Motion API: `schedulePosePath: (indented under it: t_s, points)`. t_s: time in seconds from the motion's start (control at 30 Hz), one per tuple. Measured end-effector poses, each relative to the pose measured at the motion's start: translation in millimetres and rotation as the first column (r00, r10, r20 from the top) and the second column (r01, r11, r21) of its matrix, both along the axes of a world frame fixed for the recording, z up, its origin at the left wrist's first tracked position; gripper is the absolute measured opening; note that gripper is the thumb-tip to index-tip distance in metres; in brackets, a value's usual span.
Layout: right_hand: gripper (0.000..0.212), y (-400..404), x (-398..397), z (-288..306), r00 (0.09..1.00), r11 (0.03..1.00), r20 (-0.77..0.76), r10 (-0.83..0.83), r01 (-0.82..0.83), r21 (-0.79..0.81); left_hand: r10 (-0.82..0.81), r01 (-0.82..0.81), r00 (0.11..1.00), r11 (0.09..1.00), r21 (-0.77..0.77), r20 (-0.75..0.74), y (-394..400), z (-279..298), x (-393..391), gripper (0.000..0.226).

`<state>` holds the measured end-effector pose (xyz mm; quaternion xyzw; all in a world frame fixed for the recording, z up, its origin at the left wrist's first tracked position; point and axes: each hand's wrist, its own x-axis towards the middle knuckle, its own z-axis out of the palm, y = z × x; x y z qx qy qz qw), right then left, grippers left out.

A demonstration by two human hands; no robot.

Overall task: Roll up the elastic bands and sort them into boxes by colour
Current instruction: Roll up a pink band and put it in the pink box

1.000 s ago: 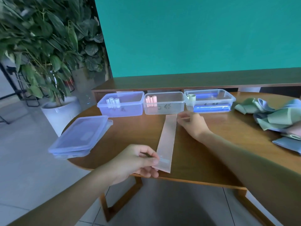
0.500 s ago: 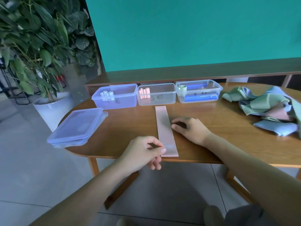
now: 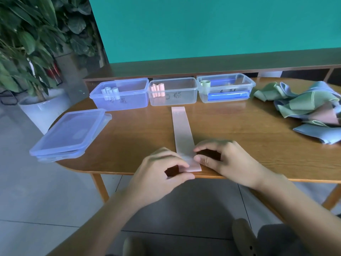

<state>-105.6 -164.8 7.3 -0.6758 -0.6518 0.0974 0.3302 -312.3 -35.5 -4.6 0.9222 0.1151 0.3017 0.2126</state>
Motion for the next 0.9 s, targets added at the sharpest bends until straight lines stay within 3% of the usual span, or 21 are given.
schedulePosePath:
  t_s: [0.17,0.37,0.6,0.9]
  points:
    - [0.032,-9.9,-4.5,-1.6,0.991,0.997,-0.103,0.082,-0.082,0.010,-0.026,0.026,1.000,1.000,0.004,-0.001,5.9,0.2,-4.9,0.022]
    - [0.018,-8.9,-5.5,-1.7,0.984,0.989,-0.107,0.142,-0.138,0.045,-0.013,0.012,0.999,0.999,-0.047,-0.029,1.5,2.8,-5.7,0.026]
    - [0.012,-5.9,-9.0,-2.0,0.985,0.995,-0.139,0.098,-0.096,0.023,0.097,-0.105,0.992,0.990,-0.093,-0.082,-0.7,4.1,-2.2,0.019]
    - [0.012,-1.0,-13.6,3.6,0.988,0.992,-0.149,-0.043,0.024,-0.128,0.165,-0.189,0.969,0.974,-0.123,-0.182,-1.8,6.0,2.5,0.021]
